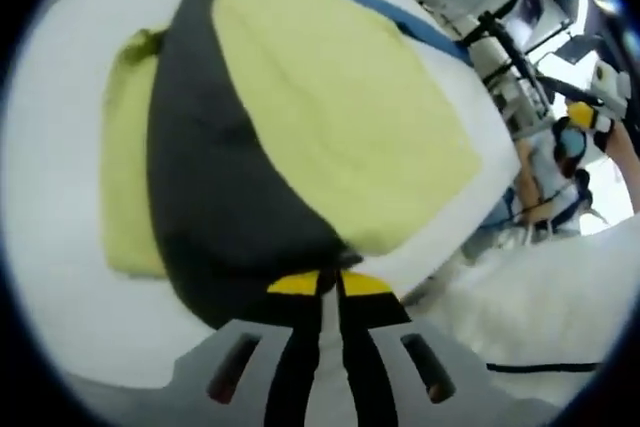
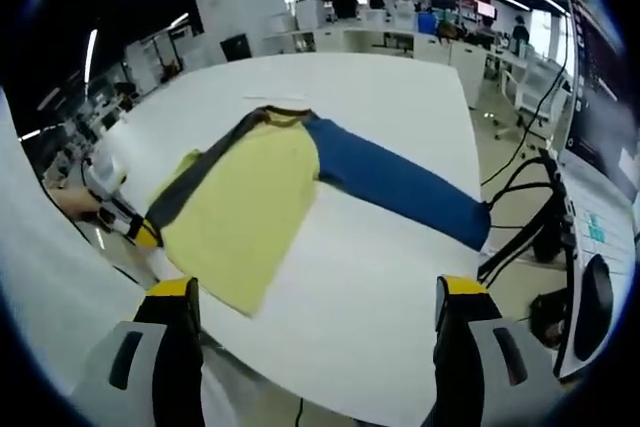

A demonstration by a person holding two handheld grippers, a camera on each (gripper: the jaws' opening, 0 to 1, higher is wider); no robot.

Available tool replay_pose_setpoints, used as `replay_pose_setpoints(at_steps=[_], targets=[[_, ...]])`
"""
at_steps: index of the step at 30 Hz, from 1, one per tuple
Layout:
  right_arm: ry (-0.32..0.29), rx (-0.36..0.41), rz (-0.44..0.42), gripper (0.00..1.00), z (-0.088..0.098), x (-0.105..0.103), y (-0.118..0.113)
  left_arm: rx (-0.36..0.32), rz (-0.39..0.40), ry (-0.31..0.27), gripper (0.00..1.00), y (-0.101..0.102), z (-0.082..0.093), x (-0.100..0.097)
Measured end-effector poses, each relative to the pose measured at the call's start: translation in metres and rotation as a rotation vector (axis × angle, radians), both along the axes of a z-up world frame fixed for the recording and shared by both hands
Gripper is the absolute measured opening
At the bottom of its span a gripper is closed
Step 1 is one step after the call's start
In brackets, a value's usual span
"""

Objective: Fold the garment on the visible template until the final outline fits inside the template.

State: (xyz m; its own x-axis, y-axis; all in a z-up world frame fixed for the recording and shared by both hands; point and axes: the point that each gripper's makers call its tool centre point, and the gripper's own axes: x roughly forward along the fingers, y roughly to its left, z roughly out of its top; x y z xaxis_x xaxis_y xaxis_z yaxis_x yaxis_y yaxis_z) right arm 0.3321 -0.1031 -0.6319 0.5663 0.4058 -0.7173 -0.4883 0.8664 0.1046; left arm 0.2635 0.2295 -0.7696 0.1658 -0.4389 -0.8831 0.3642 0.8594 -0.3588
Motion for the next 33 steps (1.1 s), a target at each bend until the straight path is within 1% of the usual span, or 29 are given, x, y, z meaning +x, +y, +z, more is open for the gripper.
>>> replay_pose_setpoints(at_steps=[6,9,13,16,18,21,22,23,25,27,33], targets=[[-0.001,0.003,0.016,0.97,-0.002,0.007,0.000,0.004,0.013,0.005,0.00,-0.001,0.000,0.001],[0.000,0.006,0.021,0.97,-0.003,0.011,0.000,-0.011,0.026,0.016,0.00,0.000,0.000,0.001],[-0.002,0.013,0.026,0.97,-0.002,0.016,0.004,-0.026,0.007,0.018,0.00,0.000,0.002,0.000],[-0.011,0.018,0.028,0.97,0.002,0.021,0.010,-0.050,0.000,0.023,0.00,0.000,0.011,-0.002],[-0.023,0.035,0.028,0.97,0.007,0.025,0.018,-0.070,0.006,0.020,0.00,0.003,0.018,0.000],[-0.027,0.045,0.027,0.97,0.007,0.029,0.026,-0.094,0.010,0.004,0.00,0.004,0.029,0.004],[-0.028,0.047,0.028,0.97,0.007,0.030,0.030,-0.112,0.010,-0.018,0.00,0.004,0.034,0.008],[-0.027,0.049,0.029,0.97,0.006,0.030,0.033,-0.120,0.011,-0.029,0.00,0.004,0.036,0.010],[-0.027,0.053,0.031,0.97,0.006,0.031,0.038,-0.133,0.025,-0.036,0.00,0.009,0.043,0.013],[-0.030,0.057,0.035,0.97,0.005,0.033,0.044,-0.159,0.036,-0.068,0.00,0.012,0.053,0.020],[-0.047,0.073,0.025,0.97,0.008,0.041,0.056,-0.187,0.101,-0.088,0.00,0.030,0.066,0.032]])
